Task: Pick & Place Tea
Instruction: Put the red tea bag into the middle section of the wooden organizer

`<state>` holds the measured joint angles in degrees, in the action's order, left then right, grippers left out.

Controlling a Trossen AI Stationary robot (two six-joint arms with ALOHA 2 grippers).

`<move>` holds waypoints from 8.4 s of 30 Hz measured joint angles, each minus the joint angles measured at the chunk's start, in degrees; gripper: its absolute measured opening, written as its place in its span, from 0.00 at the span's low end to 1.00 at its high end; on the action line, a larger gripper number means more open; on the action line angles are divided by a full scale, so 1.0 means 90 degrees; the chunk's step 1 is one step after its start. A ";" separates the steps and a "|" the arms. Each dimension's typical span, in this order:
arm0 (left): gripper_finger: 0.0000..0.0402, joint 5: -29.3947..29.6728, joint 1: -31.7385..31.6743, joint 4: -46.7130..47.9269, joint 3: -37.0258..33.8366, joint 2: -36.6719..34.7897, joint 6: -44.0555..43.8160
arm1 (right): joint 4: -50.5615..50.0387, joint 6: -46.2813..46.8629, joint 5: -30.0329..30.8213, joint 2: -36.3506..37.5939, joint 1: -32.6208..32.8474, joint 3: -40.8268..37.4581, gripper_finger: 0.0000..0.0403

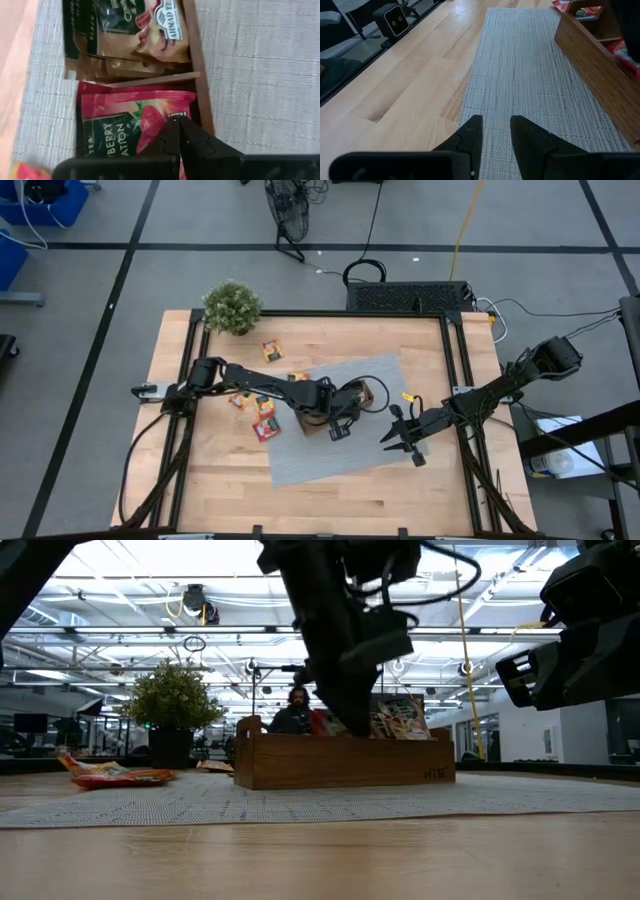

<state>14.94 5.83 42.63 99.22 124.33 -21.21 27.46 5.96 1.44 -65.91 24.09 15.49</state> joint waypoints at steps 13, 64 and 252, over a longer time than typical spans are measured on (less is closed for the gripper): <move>0.01 -0.0321 -0.0098 -0.0402 -0.0470 -0.0005 -0.0277 | 0.0010 -0.0020 0.0002 0.0000 0.0000 0.0000 0.23; 0.59 -0.0275 0.1752 0.2915 -0.2458 -0.1175 -0.3745 | -0.0036 0.0048 -0.0002 -0.0001 0.0001 0.0005 0.23; 0.12 0.3854 0.2409 -0.7421 -0.4955 -0.2881 0.1961 | -0.1963 -0.4566 -0.0153 -0.2414 -0.2311 0.3497 0.00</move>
<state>49.63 27.51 -24.16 54.62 98.40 -3.56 9.79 -35.13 0.06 -87.64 3.29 46.96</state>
